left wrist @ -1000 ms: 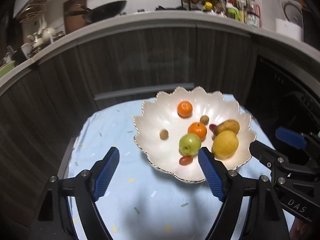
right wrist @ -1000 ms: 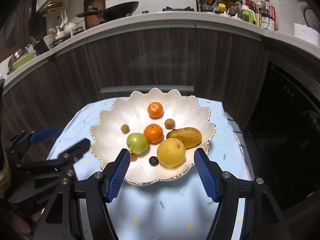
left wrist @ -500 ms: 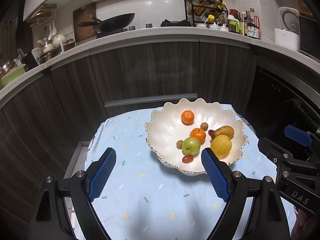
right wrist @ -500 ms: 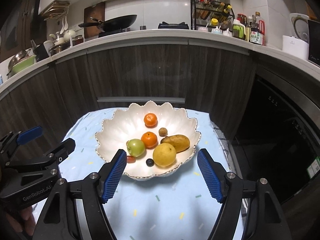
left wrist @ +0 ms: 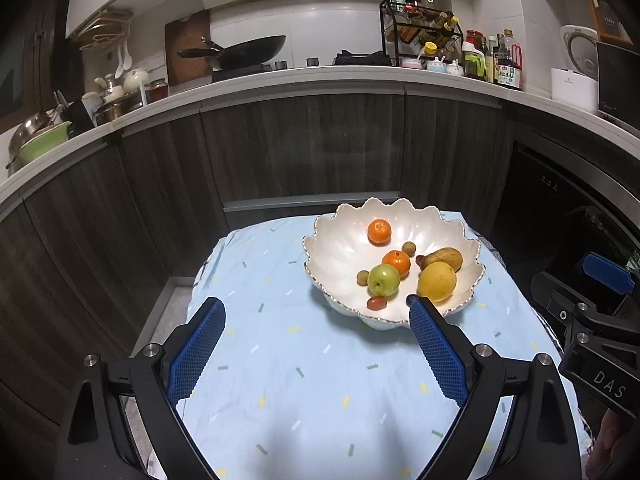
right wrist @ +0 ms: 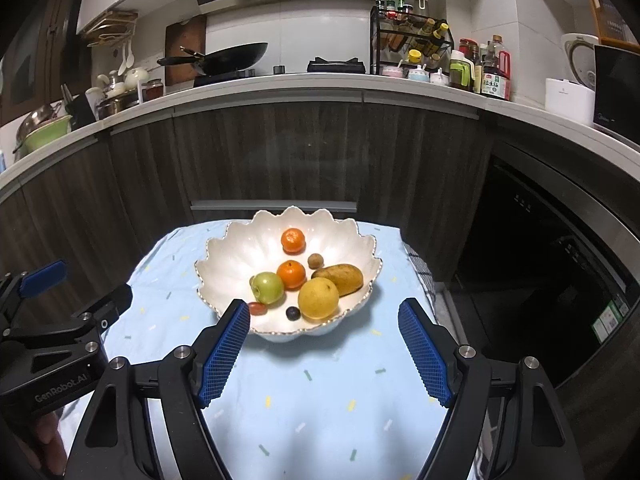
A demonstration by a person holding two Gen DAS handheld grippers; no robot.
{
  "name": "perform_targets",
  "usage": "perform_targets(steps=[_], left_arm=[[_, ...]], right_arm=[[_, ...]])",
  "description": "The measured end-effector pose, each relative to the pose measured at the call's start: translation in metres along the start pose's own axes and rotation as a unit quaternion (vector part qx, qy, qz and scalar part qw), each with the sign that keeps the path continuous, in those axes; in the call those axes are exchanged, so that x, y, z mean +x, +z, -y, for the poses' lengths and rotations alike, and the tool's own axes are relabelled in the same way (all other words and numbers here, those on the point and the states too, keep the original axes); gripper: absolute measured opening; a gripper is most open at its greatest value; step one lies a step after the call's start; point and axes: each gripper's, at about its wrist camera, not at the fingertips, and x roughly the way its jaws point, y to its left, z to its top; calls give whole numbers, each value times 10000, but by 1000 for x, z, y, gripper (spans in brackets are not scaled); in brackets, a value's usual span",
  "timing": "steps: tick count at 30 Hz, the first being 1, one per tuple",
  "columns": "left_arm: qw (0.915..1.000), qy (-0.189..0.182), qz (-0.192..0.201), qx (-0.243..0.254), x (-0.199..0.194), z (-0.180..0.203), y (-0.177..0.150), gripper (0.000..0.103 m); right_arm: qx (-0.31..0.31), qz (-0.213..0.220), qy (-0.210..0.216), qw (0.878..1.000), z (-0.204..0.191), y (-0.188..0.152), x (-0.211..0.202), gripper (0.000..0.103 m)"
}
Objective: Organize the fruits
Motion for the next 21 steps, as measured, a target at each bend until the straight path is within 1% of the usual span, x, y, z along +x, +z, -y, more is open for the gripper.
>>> perform_targets(steps=[9,21], left_arm=[[10000,64,-43,-41,-18,0,-10,94],[9999,63,-89,-61,-35,0,-24,94]], right_arm=[[36,-5,-53,10000,4,-10,-16,77],[132,-94,-54,9999,10,-25,-30,77]])
